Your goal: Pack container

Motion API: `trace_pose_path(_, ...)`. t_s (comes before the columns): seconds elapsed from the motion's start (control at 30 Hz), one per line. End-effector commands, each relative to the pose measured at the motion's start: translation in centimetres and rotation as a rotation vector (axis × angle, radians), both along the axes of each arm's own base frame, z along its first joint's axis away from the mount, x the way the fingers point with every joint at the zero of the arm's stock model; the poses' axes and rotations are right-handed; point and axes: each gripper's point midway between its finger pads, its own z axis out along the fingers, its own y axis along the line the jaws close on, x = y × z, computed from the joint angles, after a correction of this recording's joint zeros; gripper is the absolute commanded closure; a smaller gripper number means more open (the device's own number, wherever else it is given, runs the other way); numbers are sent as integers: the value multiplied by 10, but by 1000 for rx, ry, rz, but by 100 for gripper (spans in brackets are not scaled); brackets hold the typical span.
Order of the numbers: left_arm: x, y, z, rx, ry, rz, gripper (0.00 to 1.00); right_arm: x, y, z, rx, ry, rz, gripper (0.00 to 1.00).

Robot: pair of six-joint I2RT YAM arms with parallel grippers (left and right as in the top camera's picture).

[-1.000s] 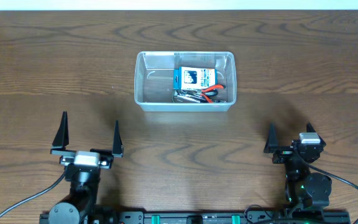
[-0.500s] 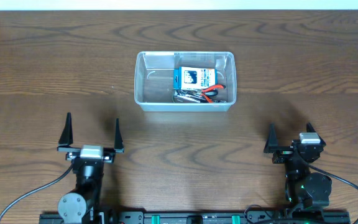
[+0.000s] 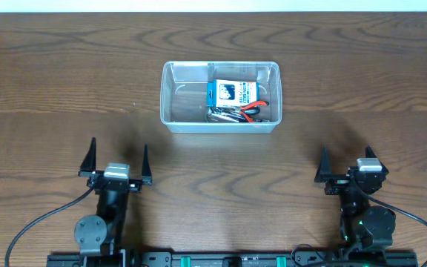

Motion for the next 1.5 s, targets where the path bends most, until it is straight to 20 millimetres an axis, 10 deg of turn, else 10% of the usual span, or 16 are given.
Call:
trace_pose_path(0.0, 0, 2, -10, 5, 38, 11, 2, 0, 2, 0, -12, 0, 8, 1)
trace_pose_path(0.2, -2, 2, -53, 0, 213, 8, 2, 0, 2, 0, -12, 0, 8, 1)
trace_pose_path(1.47, -2, 2, -54, 0, 217, 8, 2, 0, 2, 0, -12, 0, 8, 1)
